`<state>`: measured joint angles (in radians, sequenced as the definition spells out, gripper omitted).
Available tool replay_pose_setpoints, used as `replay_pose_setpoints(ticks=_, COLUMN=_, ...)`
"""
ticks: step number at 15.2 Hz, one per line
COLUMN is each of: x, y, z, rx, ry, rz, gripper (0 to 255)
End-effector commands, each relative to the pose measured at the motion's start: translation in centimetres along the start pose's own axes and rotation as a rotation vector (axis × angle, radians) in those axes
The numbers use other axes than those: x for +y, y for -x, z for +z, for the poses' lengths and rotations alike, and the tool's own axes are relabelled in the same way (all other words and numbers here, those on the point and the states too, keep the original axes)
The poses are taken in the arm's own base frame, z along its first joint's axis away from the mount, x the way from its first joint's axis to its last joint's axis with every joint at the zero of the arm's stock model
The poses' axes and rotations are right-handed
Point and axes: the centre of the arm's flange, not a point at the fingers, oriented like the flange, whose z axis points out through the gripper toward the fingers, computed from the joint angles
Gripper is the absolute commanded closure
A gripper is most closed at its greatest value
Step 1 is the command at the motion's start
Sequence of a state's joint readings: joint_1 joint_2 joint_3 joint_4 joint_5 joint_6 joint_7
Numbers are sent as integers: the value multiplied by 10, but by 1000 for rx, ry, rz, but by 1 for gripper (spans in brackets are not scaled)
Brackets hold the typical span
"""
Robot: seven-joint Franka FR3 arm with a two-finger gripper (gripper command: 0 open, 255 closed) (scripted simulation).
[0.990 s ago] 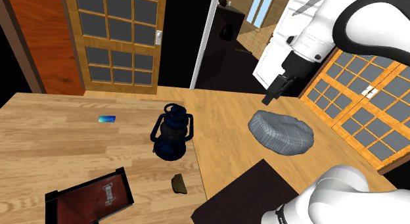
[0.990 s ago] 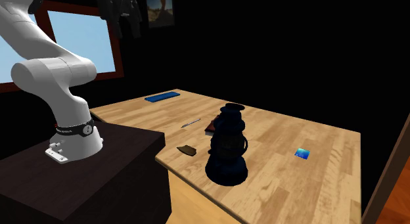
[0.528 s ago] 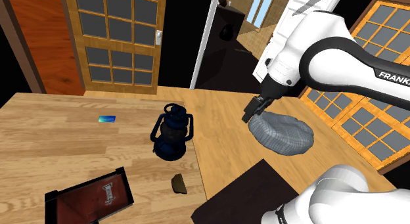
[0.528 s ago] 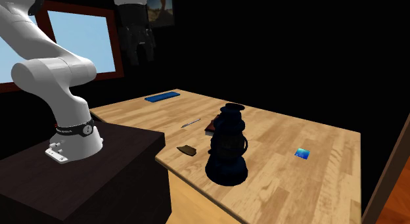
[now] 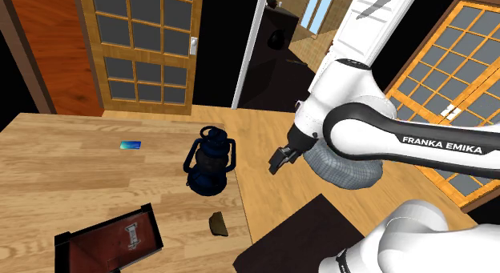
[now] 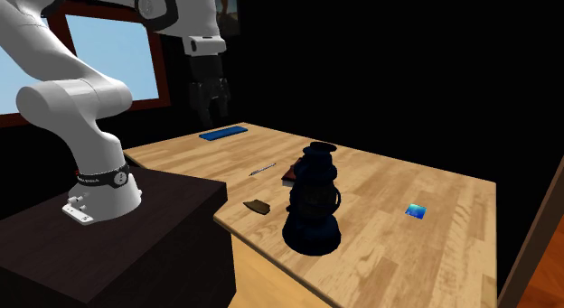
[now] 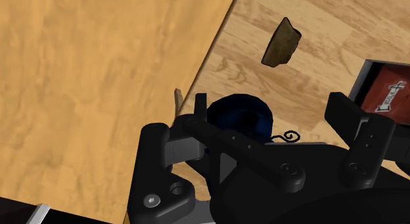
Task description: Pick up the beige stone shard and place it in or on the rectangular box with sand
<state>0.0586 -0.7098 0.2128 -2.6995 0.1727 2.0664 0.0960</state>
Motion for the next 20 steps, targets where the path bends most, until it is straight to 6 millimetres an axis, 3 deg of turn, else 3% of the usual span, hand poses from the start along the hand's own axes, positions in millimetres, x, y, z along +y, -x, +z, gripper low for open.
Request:
replay_pose_setpoints(ticks=1, x=-13, y=-1, z=26, rx=5, ry=7, rz=12, gripper=0)
replay_pose_setpoints(ticks=20, x=-116, y=-27, z=258, rx=14, ry=77, rz=116, gripper=0)
